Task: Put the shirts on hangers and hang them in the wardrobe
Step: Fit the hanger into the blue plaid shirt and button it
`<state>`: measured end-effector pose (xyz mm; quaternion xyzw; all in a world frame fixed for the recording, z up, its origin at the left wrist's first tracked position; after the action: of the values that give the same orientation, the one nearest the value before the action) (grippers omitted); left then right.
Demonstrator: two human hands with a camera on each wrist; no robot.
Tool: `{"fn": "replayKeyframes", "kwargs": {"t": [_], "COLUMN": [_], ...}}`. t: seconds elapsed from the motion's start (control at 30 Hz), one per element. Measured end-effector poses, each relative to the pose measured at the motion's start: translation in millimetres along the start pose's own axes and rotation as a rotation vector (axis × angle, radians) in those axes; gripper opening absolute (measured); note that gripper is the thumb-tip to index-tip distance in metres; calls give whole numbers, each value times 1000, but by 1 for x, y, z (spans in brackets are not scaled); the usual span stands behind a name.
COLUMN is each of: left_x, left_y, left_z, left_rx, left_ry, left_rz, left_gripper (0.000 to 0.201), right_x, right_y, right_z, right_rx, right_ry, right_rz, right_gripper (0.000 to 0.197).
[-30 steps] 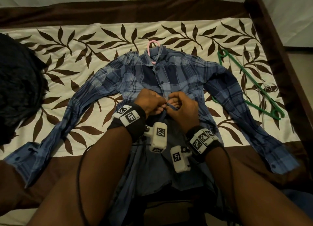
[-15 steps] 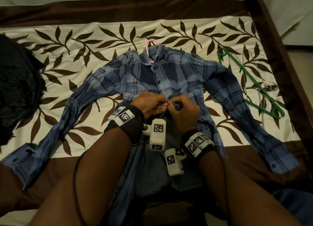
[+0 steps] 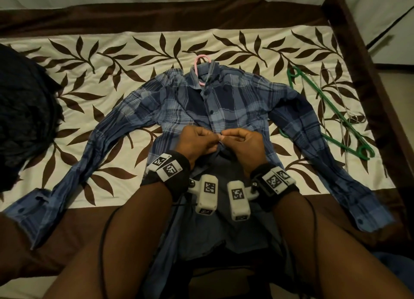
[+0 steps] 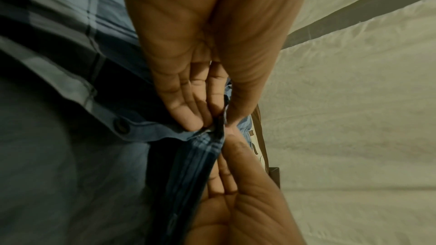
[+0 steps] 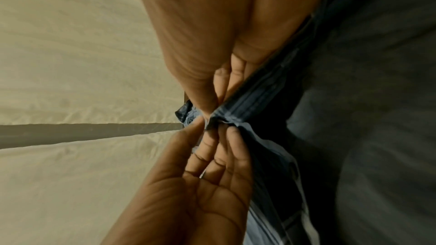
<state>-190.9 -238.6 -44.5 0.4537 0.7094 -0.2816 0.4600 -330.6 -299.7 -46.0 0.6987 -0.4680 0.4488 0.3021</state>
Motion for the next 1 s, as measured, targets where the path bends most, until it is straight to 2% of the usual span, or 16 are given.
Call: {"fn": "replayKeyframes", "kwargs": {"t": [0.13, 0.3, 0.43, 0.5, 0.57, 0.67, 0.7, 0.77, 0.87, 1.0], "left_x": [-3, -9, -9, -1, 6, 12, 16, 24, 25, 21], "left_y": [2, 6, 8, 10, 14, 21, 23, 24, 22, 22], "left_z": [-1, -1, 2, 2, -1, -20, -27, -43, -64, -84], "left_rx": [-15, 6, -46, -52, -32, 42, 66, 118, 101, 8], "left_ry": [-31, -138, -181, -153, -157, -198, -209, -214, -273, -335], "left_rz": [-51, 22, 100, 123, 239, 641, 784, 994, 1105, 1059], "left_gripper": [17, 19, 14, 12, 11, 2, 10, 20, 20, 19], "right_x": [7, -2, -3, 2, 11, 11, 6, 2, 5, 7], "right_y": [-1, -7, -9, -1, 7, 13, 15, 19, 24, 25], "right_z": [0, 3, 6, 6, 0, -20, -27, -37, -49, -58], "right_rx": [48, 178, 174, 127, 92, 162, 178, 116, -39, -71], "right_ry": [-21, -282, -282, -152, 48, 155, 167, 241, 334, 185], "right_rz": [4, 232, 207, -33, -446, -940, -1105, -1379, -1492, -1213], "right_gripper": [13, 15, 13, 7, 10, 21, 23, 21, 18, 20]}}
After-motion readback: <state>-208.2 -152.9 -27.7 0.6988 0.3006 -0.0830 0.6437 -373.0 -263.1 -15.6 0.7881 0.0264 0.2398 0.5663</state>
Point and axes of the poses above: each hand's wrist, its own z-axis towards the middle knuckle, its own y-axis out of the back of the hand, x = y × z, the point moved 7 cm from there along z, towards the middle knuckle, and after that the axes turned 7 degrees about -y, right-handed, at the moved point
